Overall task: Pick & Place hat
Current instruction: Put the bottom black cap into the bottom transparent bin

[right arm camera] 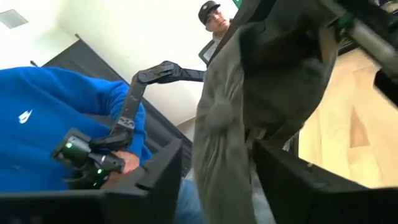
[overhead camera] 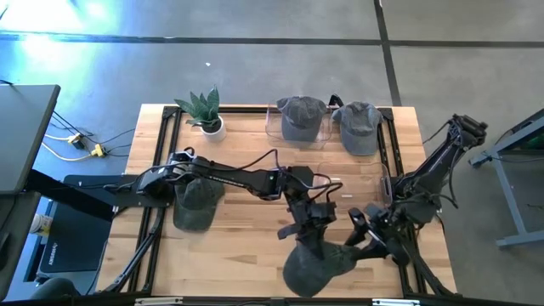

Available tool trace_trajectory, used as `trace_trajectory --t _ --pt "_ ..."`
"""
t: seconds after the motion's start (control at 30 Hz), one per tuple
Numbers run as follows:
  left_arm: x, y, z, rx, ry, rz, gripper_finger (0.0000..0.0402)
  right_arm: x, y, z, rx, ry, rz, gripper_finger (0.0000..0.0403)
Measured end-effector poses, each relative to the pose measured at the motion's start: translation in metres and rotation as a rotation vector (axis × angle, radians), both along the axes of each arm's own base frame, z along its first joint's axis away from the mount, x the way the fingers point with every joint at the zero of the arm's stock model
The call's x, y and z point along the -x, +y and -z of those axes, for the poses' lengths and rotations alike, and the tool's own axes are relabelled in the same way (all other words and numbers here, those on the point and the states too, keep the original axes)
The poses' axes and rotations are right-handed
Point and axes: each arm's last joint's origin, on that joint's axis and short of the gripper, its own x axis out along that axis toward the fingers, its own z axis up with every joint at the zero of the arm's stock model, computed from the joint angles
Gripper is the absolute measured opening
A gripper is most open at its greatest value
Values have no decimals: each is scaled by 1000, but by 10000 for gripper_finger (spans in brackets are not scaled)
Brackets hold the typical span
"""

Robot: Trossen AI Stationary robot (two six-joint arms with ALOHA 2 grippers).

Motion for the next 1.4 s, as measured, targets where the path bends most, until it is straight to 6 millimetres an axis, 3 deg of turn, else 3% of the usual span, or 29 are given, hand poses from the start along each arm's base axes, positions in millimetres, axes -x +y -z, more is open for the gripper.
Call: trace_trajectory --t 0.13,0.33,0.5,0.7,0.87,0.97,1.07,1.2,1.4 --pt "-2 7 1 -1 9 -47 2 -4 -3 0 1 2 -2 235" --pt "-6 22 2 1 26 -119 1 -5 -5 1 29 -9 19 226" --pt "-7 27 2 0 31 -135 1 -6 -5 2 56 -17 42 157" --pt "-7 27 2 0 31 -131 2 -6 -5 2 64 -18 33 19" --pt "-7 34 2 -3 30 -87 48 -3 -7 1 49 -8 13 22" --pt "-7 56 4 -10 53 -30 96 3 -15 -4 55 -8 10 7" --pt "-6 94 12 2 181 25 134 15 -31 -9 76 9 36 12" --pt "-3 138 25 5 312 -72 149 35 -59 -14 166 104 83 5" --pt "20 162 -10 -42 249 -219 150 64 -100 -42 401 196 173 5"
